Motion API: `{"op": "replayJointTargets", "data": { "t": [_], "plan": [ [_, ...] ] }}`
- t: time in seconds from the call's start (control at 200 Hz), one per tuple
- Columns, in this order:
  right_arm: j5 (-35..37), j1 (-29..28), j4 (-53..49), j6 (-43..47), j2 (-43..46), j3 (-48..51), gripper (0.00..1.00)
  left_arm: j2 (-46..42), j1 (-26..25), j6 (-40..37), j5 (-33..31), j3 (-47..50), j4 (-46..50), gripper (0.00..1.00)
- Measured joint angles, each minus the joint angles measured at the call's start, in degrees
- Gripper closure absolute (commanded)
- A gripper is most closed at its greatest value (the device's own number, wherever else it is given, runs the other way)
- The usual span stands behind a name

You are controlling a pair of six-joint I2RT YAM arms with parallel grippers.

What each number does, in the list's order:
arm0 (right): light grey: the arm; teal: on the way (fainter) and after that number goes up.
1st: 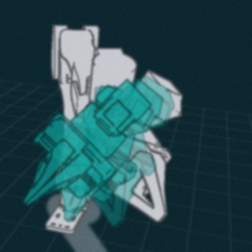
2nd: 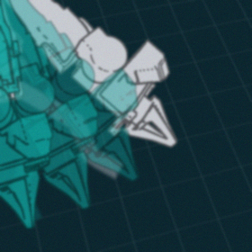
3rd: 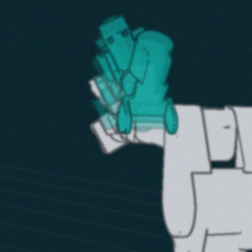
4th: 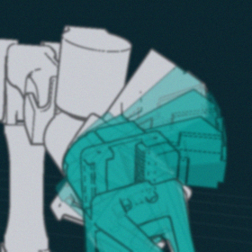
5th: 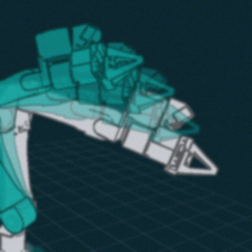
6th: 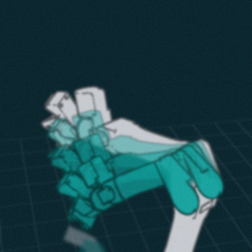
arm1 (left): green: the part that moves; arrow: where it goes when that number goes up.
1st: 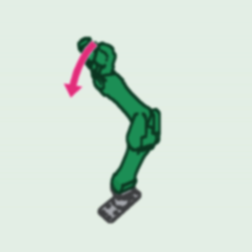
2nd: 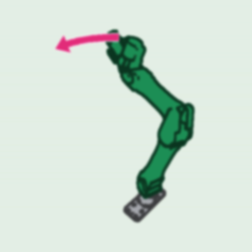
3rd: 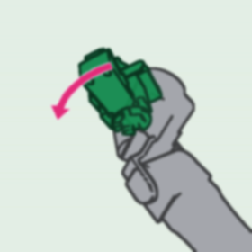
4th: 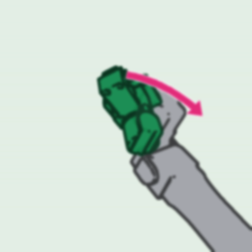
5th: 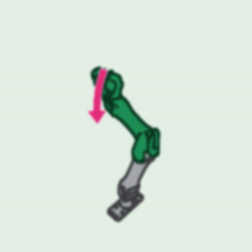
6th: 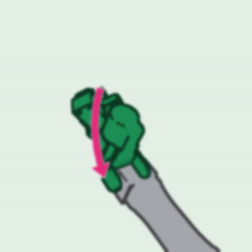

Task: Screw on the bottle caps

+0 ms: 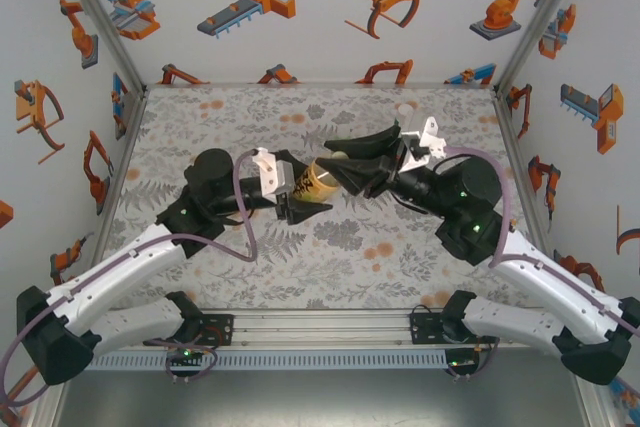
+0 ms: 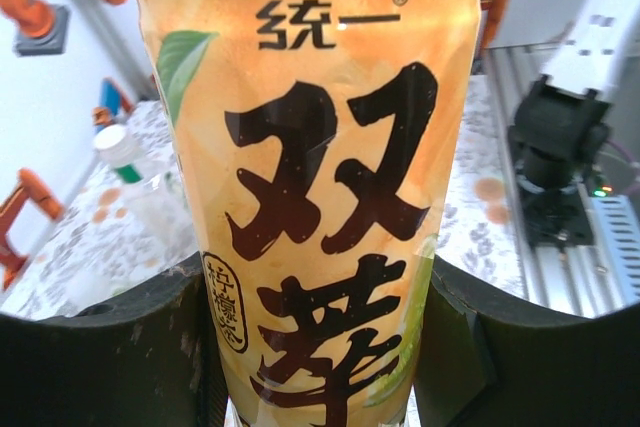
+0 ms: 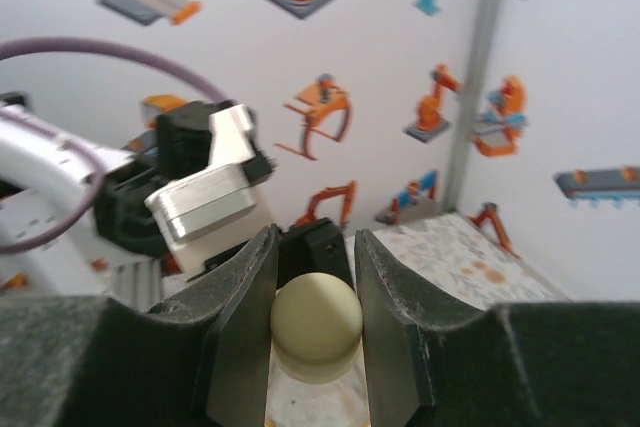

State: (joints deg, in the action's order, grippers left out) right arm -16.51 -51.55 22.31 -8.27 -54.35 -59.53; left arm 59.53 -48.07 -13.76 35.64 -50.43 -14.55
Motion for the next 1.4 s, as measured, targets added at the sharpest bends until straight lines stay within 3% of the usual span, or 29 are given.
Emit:
{"op": "replayJointTargets", "data": {
  "t": [0.145, 0.441, 0.651, 0.811, 0.956, 1.021, 1.207, 1.397],
  "plan": [
    [11.0, 0.0, -0.4, -0.5, -2.1, -0.5, 1.00, 2.9, -1.8, -0.9, -9.0, -0.4, -1.4, 1.00],
    [31.8, 0.0, -0.3, -4.4, -5.5, -1.8, 1.00, 9.4, -9.9, -4.8, -34.3, -2.4, -6.3, 1.00],
    [38.0, 0.0, -0.2, -5.7, -6.0, -1.9, 1.00, 12.3, -12.3, -6.9, -41.8, -4.2, -7.5, 1.00],
    [37.9, 0.0, -0.1, -5.7, -5.9, -2.4, 1.00, 12.6, -12.5, -7.5, -42.1, -5.2, -7.1, 1.00],
    [36.4, 0.2, -1.0, -5.4, -4.8, -2.5, 0.52, 12.6, -12.5, -7.5, -40.4, -6.2, -5.7, 1.00],
    [34.5, 0.2, -2.4, -4.8, -3.8, -2.4, 0.42, 12.6, -12.2, -7.4, -37.7, -6.7, -4.9, 1.00],
    [28.7, 0.2, -4.7, -2.1, 0.8, -1.3, 0.38, 11.4, -8.5, -4.0, -27.8, -6.9, -3.7, 1.00],
    [23.5, 0.2, -6.2, 0.8, 7.5, -1.0, 0.43, 9.4, -4.7, -1.0, -15.7, -6.9, -3.7, 1.00]
  ]
}}
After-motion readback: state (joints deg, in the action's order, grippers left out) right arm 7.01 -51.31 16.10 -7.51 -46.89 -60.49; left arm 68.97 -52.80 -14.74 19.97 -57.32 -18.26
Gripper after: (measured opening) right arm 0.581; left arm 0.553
